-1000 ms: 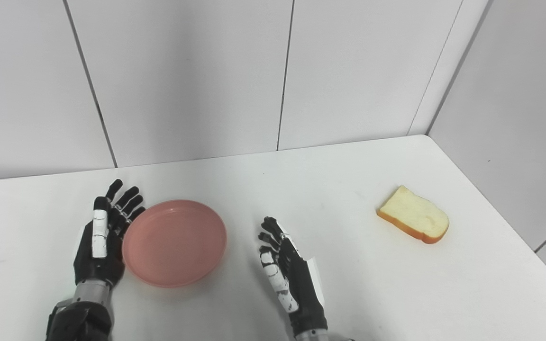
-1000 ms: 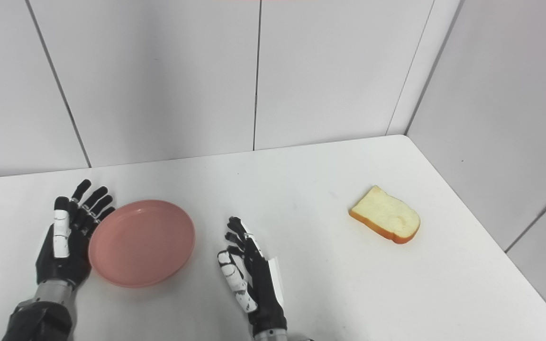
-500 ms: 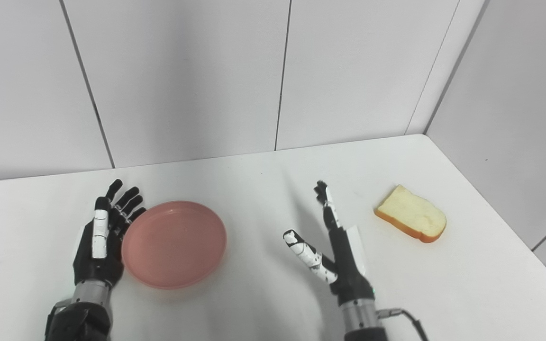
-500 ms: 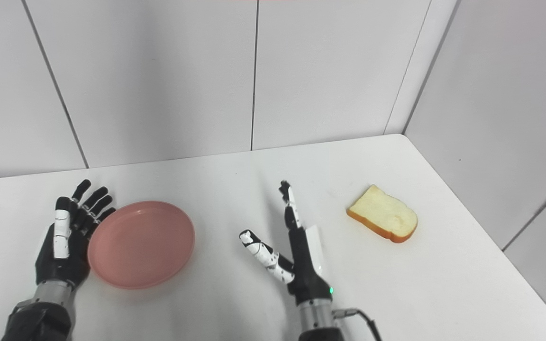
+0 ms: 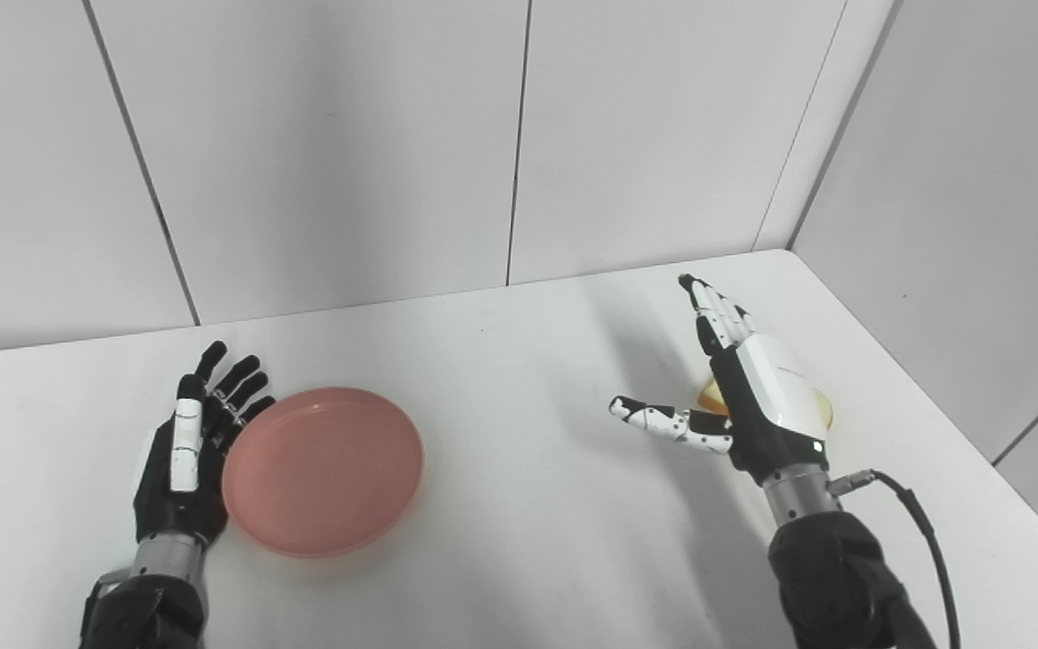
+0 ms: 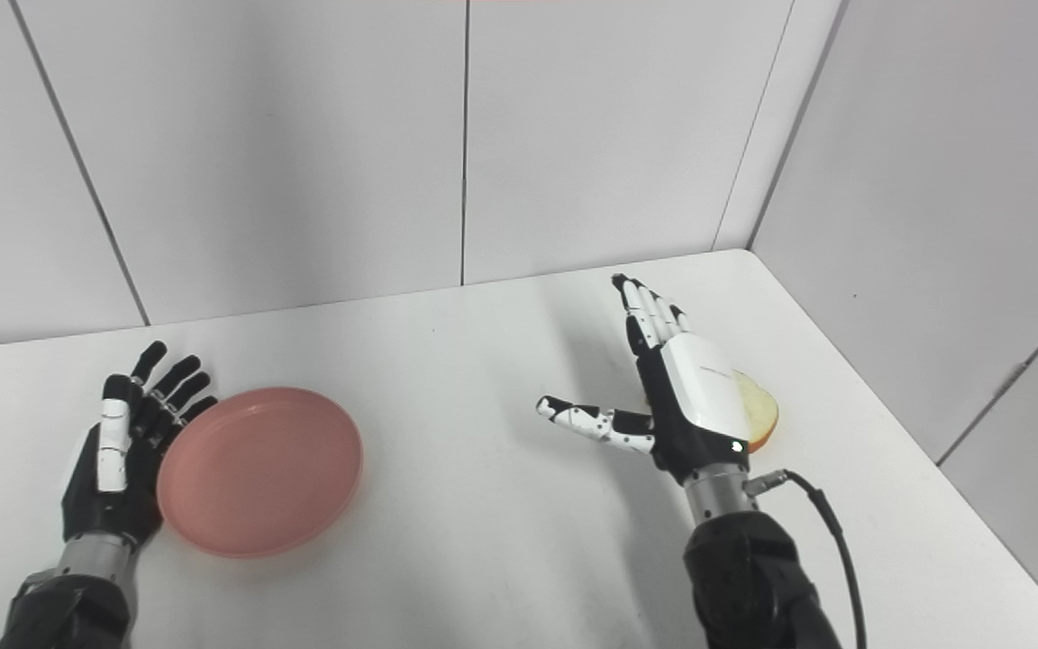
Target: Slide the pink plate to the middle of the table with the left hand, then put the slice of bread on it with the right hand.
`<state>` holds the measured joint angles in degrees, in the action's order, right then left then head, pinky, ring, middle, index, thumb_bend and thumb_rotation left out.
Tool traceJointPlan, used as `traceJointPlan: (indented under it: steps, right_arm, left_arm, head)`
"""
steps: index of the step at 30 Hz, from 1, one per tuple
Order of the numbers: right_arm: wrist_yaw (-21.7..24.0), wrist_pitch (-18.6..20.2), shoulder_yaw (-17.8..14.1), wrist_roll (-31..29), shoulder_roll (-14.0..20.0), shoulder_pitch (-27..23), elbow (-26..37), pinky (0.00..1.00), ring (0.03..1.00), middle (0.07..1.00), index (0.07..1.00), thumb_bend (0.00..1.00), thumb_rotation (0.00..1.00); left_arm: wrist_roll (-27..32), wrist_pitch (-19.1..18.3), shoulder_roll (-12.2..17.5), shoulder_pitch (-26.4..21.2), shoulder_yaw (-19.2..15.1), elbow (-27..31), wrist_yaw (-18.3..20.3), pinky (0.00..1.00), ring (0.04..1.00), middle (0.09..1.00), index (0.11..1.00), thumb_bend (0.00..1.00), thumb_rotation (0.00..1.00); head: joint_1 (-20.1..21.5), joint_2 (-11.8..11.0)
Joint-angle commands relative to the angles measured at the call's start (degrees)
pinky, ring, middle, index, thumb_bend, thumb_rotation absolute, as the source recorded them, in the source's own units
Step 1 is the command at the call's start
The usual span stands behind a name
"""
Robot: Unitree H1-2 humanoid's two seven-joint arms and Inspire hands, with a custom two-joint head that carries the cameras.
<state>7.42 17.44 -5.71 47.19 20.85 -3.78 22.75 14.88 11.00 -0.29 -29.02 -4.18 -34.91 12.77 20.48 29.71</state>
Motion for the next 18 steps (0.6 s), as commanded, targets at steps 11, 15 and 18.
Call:
traceJointPlan:
  steps: [11,15,18]
  right_arm:
    - [7.82,6.63,-1.29,7.05,10.41,-5.36,-4.18,1.0,0.996,0.968,0.947,1.0,0.68]
    - [14.7,9.39,-1.03,8.94,12.91,-6.89,-6.2,1.0,0.997,0.978,0.978,1.0,0.67]
    - [16.61,9.43,-1.25,9.59,14.03,-7.7,-8.06,1.0,0.986,0.967,0.973,1.0,0.64]
  left_arm:
    - [-1.15,-0.79,-0.16,1.24,0.84,-1.67,0.23,0.8,0.86,0.848,0.911,0.83,0.85]
    - [-0.7,-1.26,-0.33,1.36,0.44,-1.42,0.16,0.81,0.858,0.841,0.904,0.84,0.83]
    - [-0.74,-1.14,-0.31,1.41,0.46,-1.3,0.26,0.81,0.859,0.84,0.904,0.84,0.83]
  head:
    - [-0.01,-0.73]
    - [-0.14,-0.6]
    - [-0.24,-0.55]
